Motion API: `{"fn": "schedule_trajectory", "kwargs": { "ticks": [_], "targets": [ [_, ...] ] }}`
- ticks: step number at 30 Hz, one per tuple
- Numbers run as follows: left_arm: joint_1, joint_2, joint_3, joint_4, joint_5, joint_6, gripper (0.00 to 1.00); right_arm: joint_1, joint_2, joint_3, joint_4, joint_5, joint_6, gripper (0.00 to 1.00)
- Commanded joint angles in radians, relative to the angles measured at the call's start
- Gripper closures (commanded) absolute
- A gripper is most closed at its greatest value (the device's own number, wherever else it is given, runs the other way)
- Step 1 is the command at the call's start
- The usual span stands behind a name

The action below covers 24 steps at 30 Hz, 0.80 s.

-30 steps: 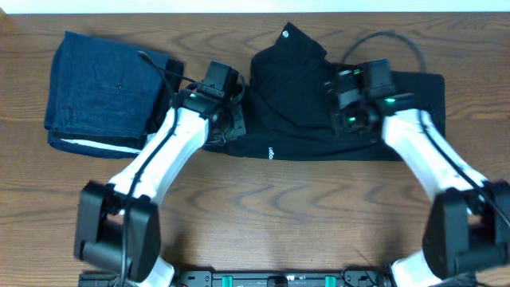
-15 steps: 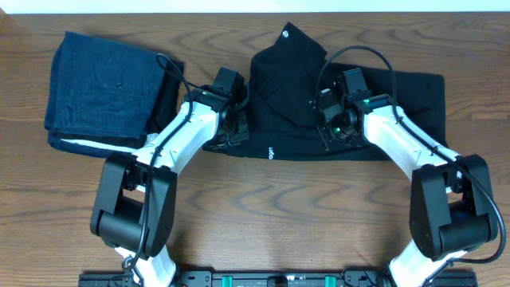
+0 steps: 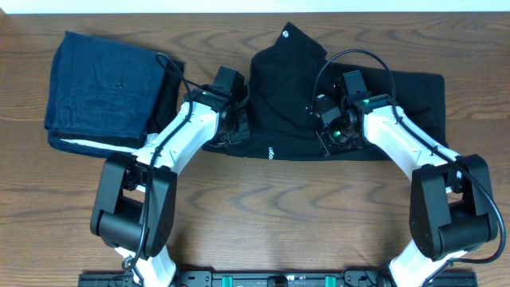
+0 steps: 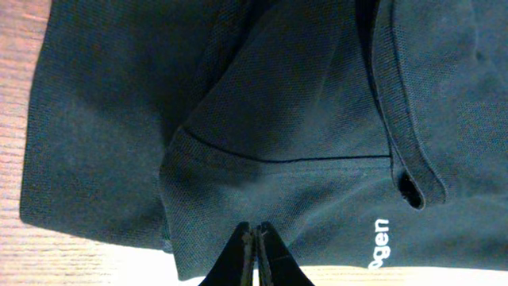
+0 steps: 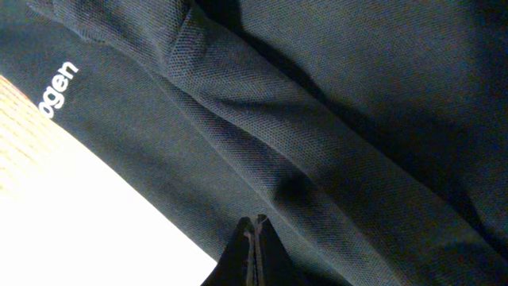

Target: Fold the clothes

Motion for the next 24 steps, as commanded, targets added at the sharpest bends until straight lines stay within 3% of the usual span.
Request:
{"fn": "schedule_trajectory", "kwargs": {
  "ticks": [1, 24],
  "targets": [
    [0.001, 0.008, -0.013, 0.008, 0.002, -0.016, 0.94, 0.011, 0.014, -0.008, -0.001, -0.022, -0.016, 0.99],
    [0.000, 0.008, -0.123, 0.185, 0.002, -0.016, 0.94, 0.012, 0.108, -0.008, 0.156, 0.090, 0.061, 0.99]
  ]
}}
